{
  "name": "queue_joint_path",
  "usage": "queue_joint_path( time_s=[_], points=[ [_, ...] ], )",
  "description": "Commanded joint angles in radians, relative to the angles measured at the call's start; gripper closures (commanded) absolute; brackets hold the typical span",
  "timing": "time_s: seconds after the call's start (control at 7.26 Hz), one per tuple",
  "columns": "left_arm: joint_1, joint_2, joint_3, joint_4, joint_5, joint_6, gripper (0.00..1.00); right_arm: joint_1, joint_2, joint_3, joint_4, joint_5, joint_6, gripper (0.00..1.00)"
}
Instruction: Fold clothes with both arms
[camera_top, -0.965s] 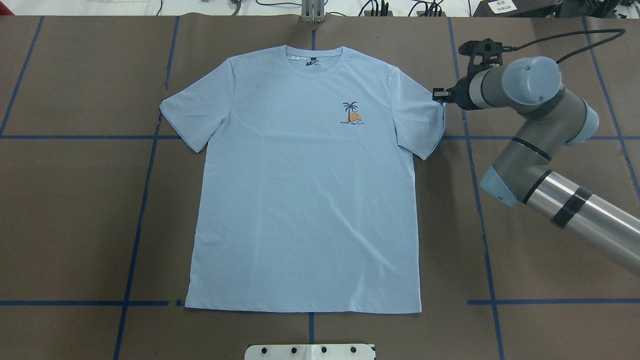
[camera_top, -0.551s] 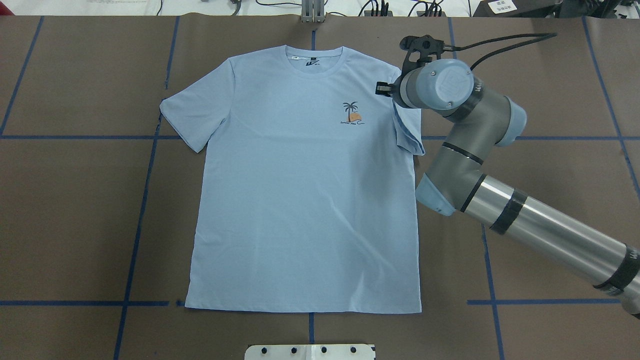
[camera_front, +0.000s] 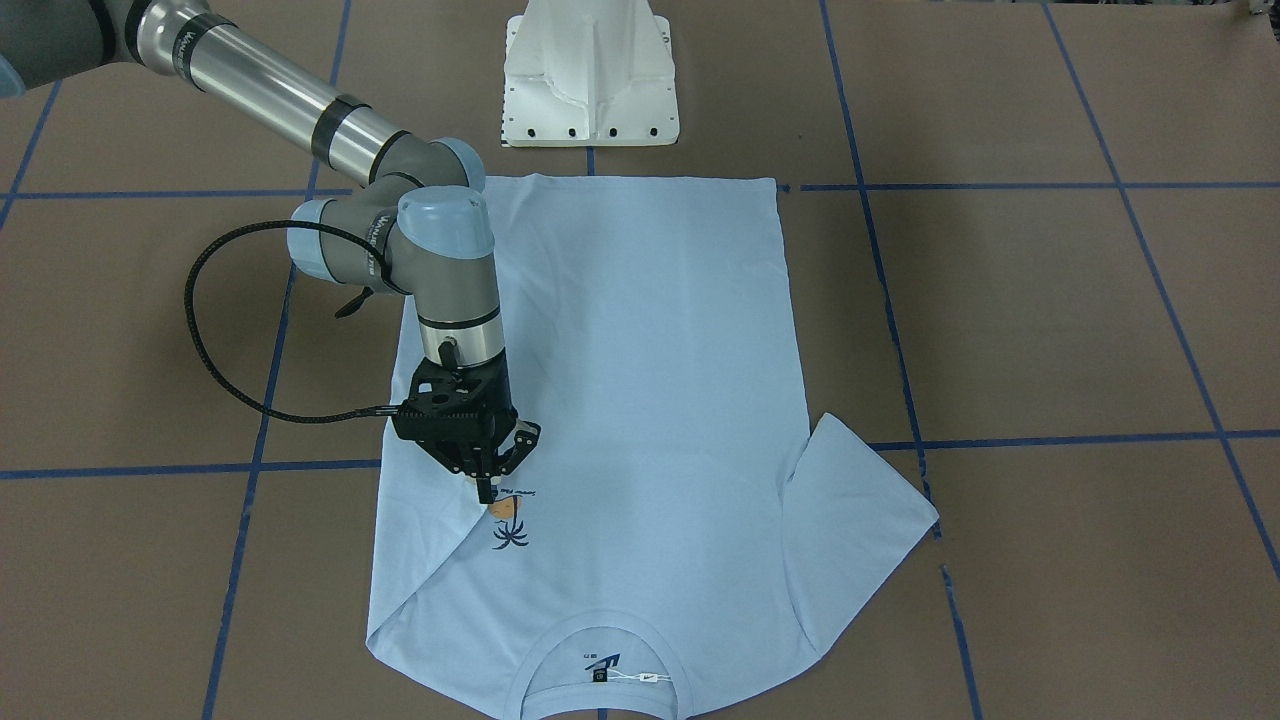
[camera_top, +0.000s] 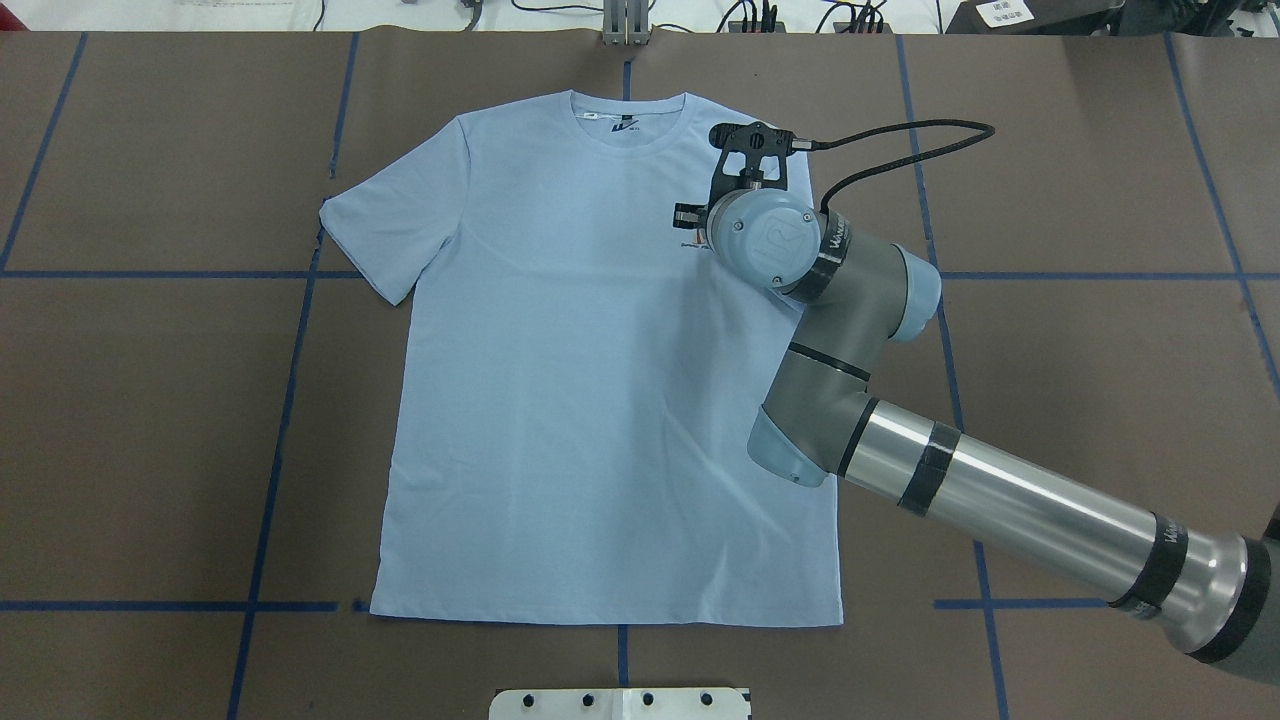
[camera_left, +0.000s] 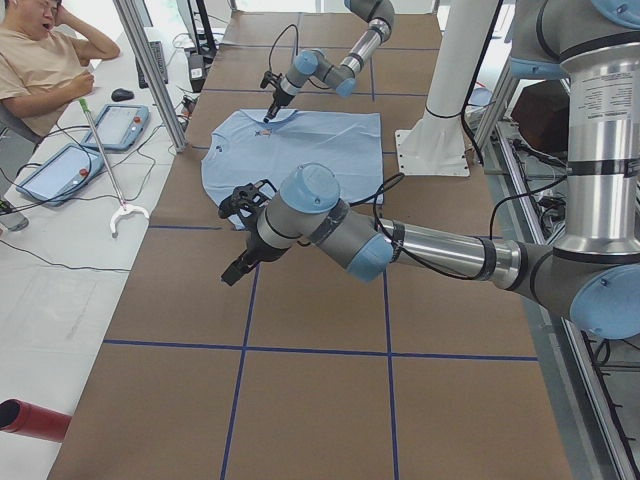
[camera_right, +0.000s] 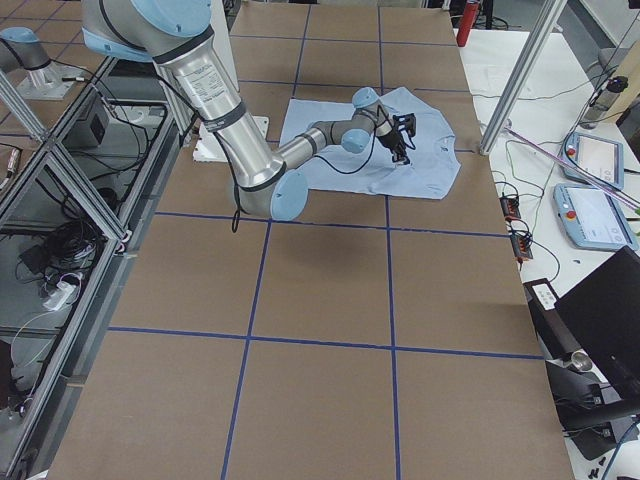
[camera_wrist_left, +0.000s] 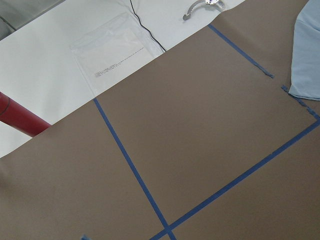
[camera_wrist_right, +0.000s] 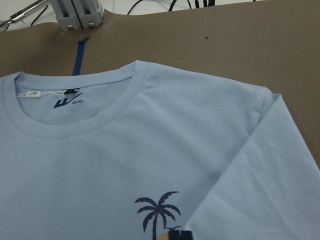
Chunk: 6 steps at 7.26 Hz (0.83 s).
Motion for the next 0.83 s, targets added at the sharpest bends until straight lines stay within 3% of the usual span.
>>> queue_joint_path(
  time_s=[0.0, 0.14, 0.28, 0.41, 0.69],
  points=[
    [0.0, -0.001, 0.002, 0.0, 0.0, -0.004, 0.0, -0.005, 0.045, -0.05, 0.0, -0.01, 0.003, 0.5],
    [0.0, -0.001, 0.002, 0.0, 0.002, -0.007, 0.0, -0.004, 0.056, -0.062, -0.001, -0.016, 0.007, 0.0],
    [0.002, -0.004, 0.005, -0.006, 0.002, -0.005, 0.0, 0.013, 0.067, -0.064, -0.004, -0.011, 0.048, 0.0],
    [0.002, -0.012, 0.009, -0.035, 0.002, -0.022, 0.0, 0.054, 0.094, -0.067, -0.044, 0.058, 0.058, 0.0],
    [0.064, -0.049, 0.011, -0.139, 0.002, -0.19, 0.0, 0.163, 0.136, -0.046, -0.188, 0.274, -0.045, 0.0]
  ],
)
